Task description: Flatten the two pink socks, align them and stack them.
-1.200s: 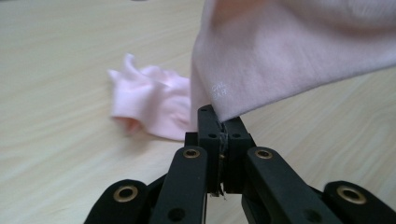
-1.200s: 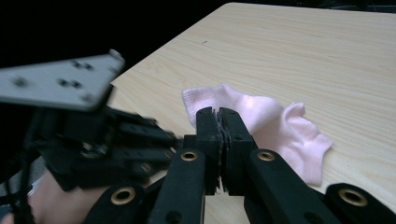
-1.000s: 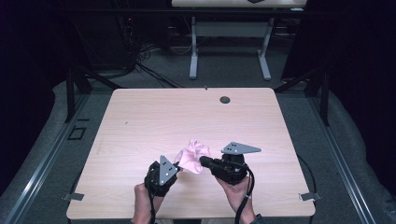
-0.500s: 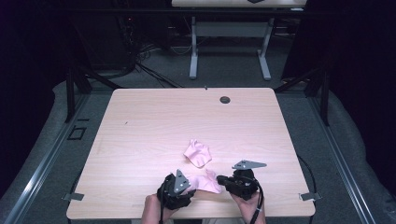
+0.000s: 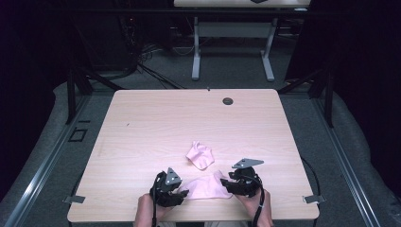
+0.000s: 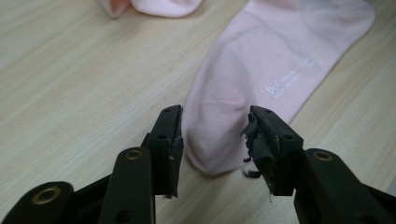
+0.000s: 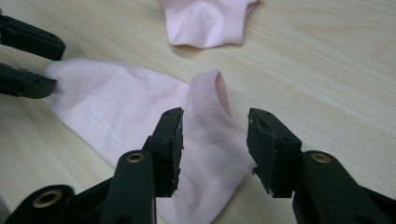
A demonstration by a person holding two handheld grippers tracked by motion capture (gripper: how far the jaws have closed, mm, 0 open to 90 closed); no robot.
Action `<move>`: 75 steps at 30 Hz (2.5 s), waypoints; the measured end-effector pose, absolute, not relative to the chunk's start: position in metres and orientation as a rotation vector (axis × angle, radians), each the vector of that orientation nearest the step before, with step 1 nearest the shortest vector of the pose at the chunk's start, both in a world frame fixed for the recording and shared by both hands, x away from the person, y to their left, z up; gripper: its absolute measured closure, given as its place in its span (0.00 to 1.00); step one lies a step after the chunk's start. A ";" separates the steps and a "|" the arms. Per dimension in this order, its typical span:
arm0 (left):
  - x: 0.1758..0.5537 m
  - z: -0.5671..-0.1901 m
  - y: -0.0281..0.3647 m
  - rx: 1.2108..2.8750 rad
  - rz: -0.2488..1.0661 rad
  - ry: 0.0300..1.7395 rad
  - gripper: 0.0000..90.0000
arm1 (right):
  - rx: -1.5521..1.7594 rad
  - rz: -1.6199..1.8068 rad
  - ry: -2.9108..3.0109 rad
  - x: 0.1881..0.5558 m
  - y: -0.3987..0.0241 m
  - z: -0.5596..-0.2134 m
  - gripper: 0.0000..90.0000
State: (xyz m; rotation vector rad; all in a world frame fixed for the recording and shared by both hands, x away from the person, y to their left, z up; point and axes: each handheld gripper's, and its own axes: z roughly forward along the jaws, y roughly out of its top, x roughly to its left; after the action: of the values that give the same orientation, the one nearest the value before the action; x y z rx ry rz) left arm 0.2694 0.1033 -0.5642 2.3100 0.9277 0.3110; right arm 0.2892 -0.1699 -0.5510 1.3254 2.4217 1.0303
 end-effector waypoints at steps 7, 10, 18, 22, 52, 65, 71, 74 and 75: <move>0.267 -0.567 0.097 2.359 0.360 0.882 0.90 | 1.304 0.932 2.463 0.298 -0.167 -0.566 0.88; 0.267 -0.566 0.098 2.364 0.410 0.865 0.95 | 1.320 0.970 2.449 0.296 -0.167 -0.567 1.00; 0.251 -0.546 0.113 2.352 0.545 0.814 0.86 | 1.334 1.004 2.434 0.284 -0.167 -0.561 1.00; 0.250 -0.550 0.118 2.358 0.524 0.841 0.59 | 1.321 1.046 2.415 0.285 -0.172 -0.556 0.97; 0.336 -0.545 0.134 2.270 0.428 0.988 0.37 | 1.321 1.070 2.466 0.312 -0.168 -0.547 0.65; 0.378 -0.559 0.104 2.314 0.312 0.959 0.50 | 1.336 0.978 2.499 0.375 -0.128 -0.556 0.64; 0.386 -0.561 0.098 2.328 0.302 0.944 0.59 | 1.358 0.941 2.496 0.387 -0.123 -0.566 0.69; 0.388 -0.563 0.096 2.333 0.300 0.926 0.67 | 1.353 0.937 2.494 0.388 -0.123 -0.567 0.77; 0.388 -0.564 0.095 2.334 0.301 0.916 0.70 | 1.344 0.938 2.497 0.388 -0.122 -0.567 0.80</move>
State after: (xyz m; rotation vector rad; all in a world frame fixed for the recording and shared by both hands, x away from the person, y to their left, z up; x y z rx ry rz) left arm 0.3882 0.0947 -0.5638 2.3339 0.9162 0.3009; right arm 0.3877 -0.1224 -0.5673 1.3437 2.4972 0.9376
